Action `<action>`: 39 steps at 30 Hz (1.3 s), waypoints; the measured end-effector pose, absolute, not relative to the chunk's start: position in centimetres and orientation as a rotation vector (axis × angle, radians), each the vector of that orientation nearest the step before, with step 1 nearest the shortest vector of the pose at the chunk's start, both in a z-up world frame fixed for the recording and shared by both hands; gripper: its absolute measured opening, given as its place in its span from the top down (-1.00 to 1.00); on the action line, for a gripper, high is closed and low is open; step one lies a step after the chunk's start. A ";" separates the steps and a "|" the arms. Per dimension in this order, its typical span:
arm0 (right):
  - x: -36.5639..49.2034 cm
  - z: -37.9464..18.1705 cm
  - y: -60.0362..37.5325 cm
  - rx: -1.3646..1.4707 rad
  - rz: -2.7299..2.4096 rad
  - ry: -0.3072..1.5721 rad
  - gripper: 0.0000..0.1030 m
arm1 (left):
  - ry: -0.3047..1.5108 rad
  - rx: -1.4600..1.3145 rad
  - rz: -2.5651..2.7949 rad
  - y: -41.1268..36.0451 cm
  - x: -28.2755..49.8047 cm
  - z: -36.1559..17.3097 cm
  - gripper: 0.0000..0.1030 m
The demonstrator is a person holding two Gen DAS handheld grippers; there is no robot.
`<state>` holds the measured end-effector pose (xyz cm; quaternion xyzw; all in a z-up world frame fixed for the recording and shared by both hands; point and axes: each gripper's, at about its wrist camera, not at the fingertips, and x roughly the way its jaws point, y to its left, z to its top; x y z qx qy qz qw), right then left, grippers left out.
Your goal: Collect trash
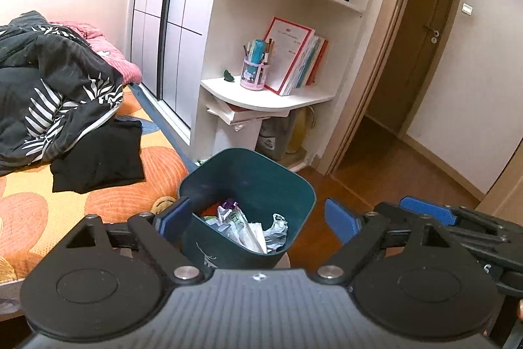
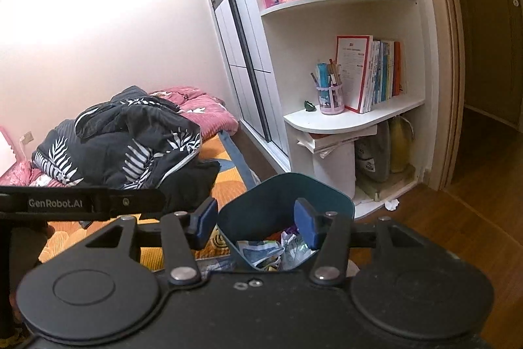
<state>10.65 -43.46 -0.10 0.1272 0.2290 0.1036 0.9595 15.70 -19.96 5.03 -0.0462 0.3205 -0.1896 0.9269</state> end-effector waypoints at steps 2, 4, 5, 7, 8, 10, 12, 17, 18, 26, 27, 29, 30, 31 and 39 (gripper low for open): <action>10.1 -0.1 -43.2 0.254 0.206 0.462 -0.01 | 0.653 -0.093 -0.388 -19.9 15.1 5.0 -0.74; 9.7 0.0 -43.1 0.251 0.192 0.454 -0.02 | 0.649 -0.091 -0.391 -19.8 14.7 5.0 -0.74; 9.6 0.1 -43.1 0.250 0.187 0.451 -0.02 | 0.650 -0.088 -0.394 -19.8 14.6 5.0 -0.74; 9.3 0.1 -43.0 0.244 0.183 0.447 -0.02 | 0.650 -0.078 -0.395 -19.9 14.4 5.0 -0.74; 9.2 0.2 -43.0 0.241 0.179 0.445 -0.02 | 0.649 -0.075 -0.393 -19.9 14.3 5.0 -0.74; 8.9 0.3 -42.9 0.236 0.172 0.440 -0.02 | 0.648 -0.076 -0.401 -20.0 14.1 5.0 -0.74; 8.7 0.4 -42.9 0.235 0.163 0.435 -0.03 | 0.652 -0.079 -0.409 -20.1 14.1 4.9 -0.74; 8.5 0.4 -43.1 0.241 0.146 0.429 -0.03 | 0.659 -0.081 -0.414 -20.2 14.0 4.8 -0.74; 8.5 0.3 -43.1 0.242 0.145 0.429 -0.03 | 0.656 -0.080 -0.411 -20.2 14.0 4.8 -0.74; 8.5 0.2 -43.1 0.245 0.142 0.436 -0.04 | 0.662 -0.082 -0.406 -20.3 13.8 4.7 -0.74; 8.5 0.2 -43.1 0.245 0.142 0.437 -0.04 | 0.663 -0.084 -0.404 -20.2 13.8 4.7 -0.74; 8.6 0.1 -42.9 0.244 0.140 0.438 -0.04 | 0.667 -0.090 -0.404 -20.2 13.9 4.7 -0.74; 8.5 0.1 -43.0 0.244 0.140 0.438 -0.04 | 0.670 -0.090 -0.400 -20.2 14.0 4.7 -0.74; 8.6 0.0 -42.9 0.243 0.139 0.440 -0.04 | 0.675 -0.089 -0.395 -20.1 14.0 4.6 -0.74; 8.7 -0.4 -42.6 0.239 0.142 0.454 -0.04 | 0.697 -0.113 -0.362 -19.4 14.0 4.0 -0.74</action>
